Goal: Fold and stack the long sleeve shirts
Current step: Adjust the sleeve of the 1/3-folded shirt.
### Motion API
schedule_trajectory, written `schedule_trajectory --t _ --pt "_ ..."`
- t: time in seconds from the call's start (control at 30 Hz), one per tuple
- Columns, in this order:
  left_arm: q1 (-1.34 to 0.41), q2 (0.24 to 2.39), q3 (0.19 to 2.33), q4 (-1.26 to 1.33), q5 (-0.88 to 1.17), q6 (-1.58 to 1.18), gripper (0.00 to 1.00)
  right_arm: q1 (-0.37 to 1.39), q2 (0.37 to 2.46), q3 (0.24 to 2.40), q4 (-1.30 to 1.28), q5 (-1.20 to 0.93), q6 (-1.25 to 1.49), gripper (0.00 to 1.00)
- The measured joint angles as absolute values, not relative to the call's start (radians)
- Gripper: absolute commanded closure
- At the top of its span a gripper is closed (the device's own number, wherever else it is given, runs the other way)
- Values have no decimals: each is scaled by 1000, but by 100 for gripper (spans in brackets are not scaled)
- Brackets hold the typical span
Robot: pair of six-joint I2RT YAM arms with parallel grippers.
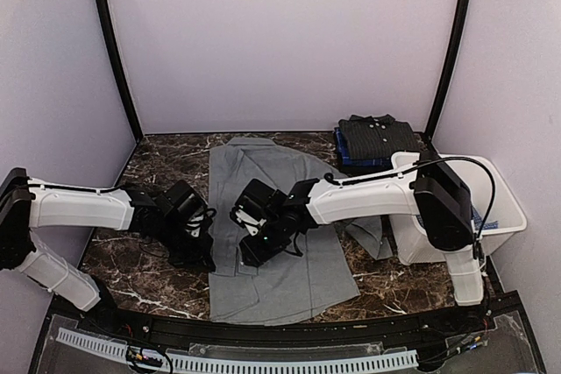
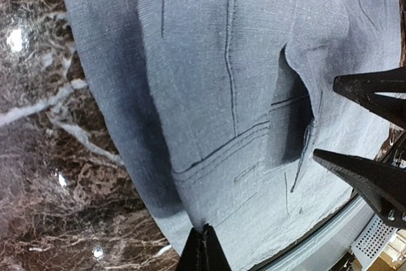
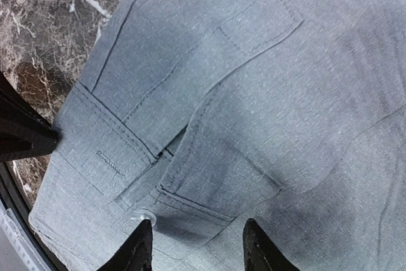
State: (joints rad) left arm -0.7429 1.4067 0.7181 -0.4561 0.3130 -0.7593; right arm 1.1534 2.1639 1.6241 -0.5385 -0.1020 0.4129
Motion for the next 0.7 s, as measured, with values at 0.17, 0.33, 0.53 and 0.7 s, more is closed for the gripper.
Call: schedule_trajectory --t 0.17,0.33,0.53,0.7 --pt "-758 1381 718 -492 344 -746 100 1151 2132 1628 -544 -94 403 59" --pt "-773 1380 718 -521 375 -736 100 1132 2108 1653 -542 -89 404 60" --pt "-790 1380 722 -537 404 -723 100 1096 2107 1694 -537 -84 403 65" --pt "-816 1380 722 -546 423 -719 100 1082 2107 1708 -527 -86 402 68"
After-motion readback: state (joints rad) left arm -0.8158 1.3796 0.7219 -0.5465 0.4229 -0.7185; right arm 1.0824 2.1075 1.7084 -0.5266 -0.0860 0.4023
